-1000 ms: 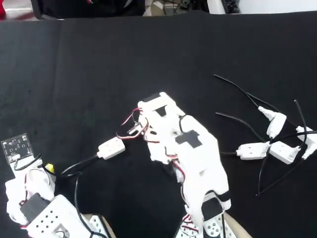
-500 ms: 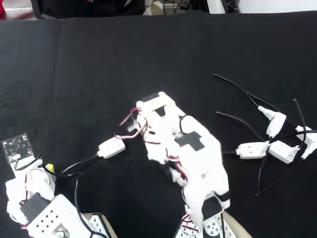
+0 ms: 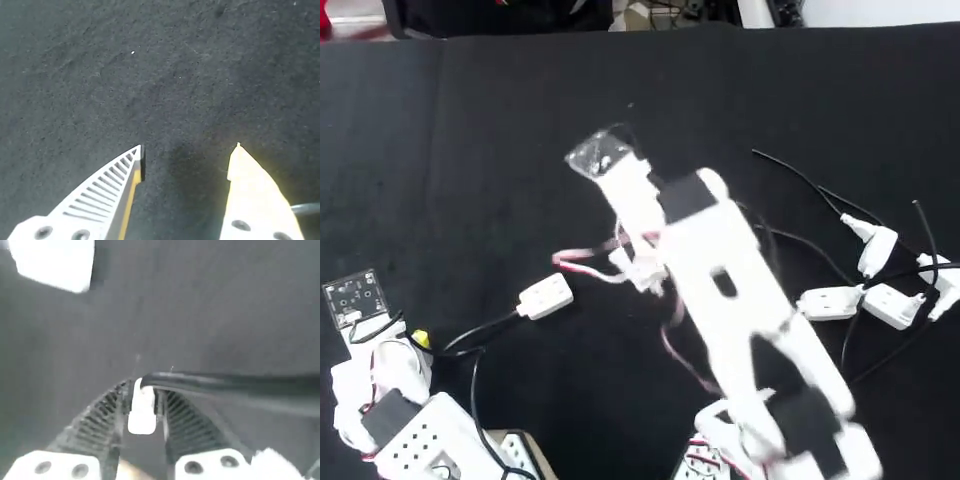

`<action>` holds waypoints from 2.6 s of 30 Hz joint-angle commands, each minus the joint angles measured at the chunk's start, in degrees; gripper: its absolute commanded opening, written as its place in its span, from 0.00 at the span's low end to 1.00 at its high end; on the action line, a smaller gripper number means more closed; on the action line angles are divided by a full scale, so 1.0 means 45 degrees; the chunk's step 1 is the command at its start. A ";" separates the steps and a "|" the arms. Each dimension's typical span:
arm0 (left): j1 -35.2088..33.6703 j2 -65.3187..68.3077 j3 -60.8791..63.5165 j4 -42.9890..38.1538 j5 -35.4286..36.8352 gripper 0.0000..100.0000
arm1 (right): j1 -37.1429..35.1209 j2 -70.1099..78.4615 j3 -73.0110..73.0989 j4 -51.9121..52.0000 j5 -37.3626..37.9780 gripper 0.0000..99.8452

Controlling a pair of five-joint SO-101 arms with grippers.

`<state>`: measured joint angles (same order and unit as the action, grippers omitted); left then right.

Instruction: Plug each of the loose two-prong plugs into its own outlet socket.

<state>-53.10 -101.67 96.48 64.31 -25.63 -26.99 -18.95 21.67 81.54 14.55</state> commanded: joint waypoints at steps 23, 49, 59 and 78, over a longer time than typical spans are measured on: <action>0.0088 -0.0176 0.0205 0.0137 0.0137 0.28 | -0.3927 -0.4093 1.2669 -1.8735 -0.4454 0.01; 0.0147 -0.0176 0.0205 0.0137 0.0117 0.28 | -0.3751 -0.1123 1.1302 -1.9790 -0.4122 0.01; 0.0107 -0.0176 0.0205 0.0137 0.0117 0.28 | -0.3321 0.0244 1.0481 -2.0083 -0.4142 0.01; 0.0088 -0.0176 0.0205 0.0137 0.0117 0.28 | -0.3556 0.0127 1.0481 -1.7954 -0.3360 0.01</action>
<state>-53.10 -101.85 96.48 64.66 -25.63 -42.64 -17.45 70.20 -1.27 -2.15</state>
